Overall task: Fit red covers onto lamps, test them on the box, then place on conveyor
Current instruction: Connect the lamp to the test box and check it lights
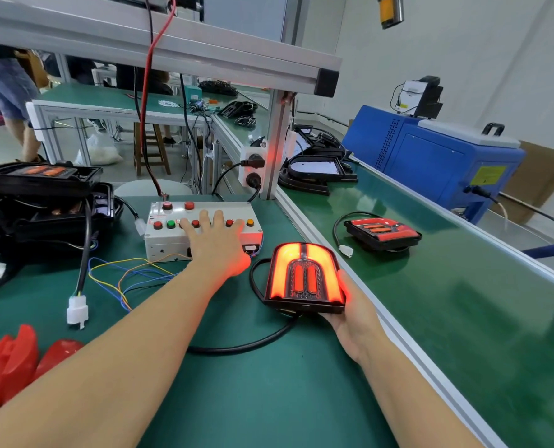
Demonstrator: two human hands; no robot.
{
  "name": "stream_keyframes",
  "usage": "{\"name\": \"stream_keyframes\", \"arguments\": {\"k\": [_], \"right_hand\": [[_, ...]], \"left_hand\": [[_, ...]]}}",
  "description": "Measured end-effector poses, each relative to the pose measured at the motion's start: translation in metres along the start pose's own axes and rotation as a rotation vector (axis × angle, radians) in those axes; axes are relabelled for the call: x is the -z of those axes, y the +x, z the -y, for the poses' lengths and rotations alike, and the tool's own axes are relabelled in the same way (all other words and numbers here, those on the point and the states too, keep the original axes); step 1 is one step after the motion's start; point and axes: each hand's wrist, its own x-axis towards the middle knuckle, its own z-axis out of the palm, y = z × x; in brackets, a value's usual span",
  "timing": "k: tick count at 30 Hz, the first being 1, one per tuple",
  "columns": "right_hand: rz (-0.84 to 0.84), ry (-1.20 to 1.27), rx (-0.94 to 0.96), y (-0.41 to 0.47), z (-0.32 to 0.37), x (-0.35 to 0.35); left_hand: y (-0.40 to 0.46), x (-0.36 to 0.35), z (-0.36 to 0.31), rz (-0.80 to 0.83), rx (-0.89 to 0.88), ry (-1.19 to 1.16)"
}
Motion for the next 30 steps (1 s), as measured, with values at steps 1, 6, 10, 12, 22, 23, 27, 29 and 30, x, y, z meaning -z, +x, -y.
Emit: {"name": "stream_keyframes", "arguments": {"k": [1, 6, 10, 12, 22, 23, 27, 29, 30], "right_hand": [[-0.003, -0.003, -0.005, -0.0004, 0.0006, -0.0004], [-0.018, -0.013, -0.009, -0.0008, 0.0021, -0.0014], [-0.026, -0.024, -0.022, -0.0006, 0.0023, -0.0023], [-0.028, -0.026, -0.027, -0.0003, 0.0027, -0.0025], [-0.023, -0.02, -0.028, 0.0, 0.0029, -0.003], [-0.026, -0.013, -0.027, 0.0002, 0.0029, -0.0032], [-0.025, -0.007, -0.025, 0.0009, 0.0023, -0.0031], [-0.024, -0.012, -0.031, 0.001, 0.0026, -0.0029], [-0.022, -0.018, -0.034, 0.0009, 0.0029, -0.0031]], "left_hand": [[0.0009, 0.0014, 0.0, 0.011, -0.002, 0.004], [0.0003, 0.0029, -0.0021, 0.026, -0.004, -0.013], [-0.0004, 0.0019, -0.0009, 0.033, -0.004, -0.043], [0.0, 0.0024, 0.0001, 0.041, -0.004, -0.047], [0.0, 0.004, 0.0012, 0.043, -0.006, -0.02], [-0.0001, 0.0037, 0.0013, 0.04, -0.006, -0.016], [-0.0017, 0.0031, 0.0027, 0.046, -0.007, -0.014], [-0.0029, 0.0047, 0.0032, 0.058, -0.011, -0.021], [-0.0039, 0.0062, 0.0035, 0.067, -0.013, -0.027]]}}
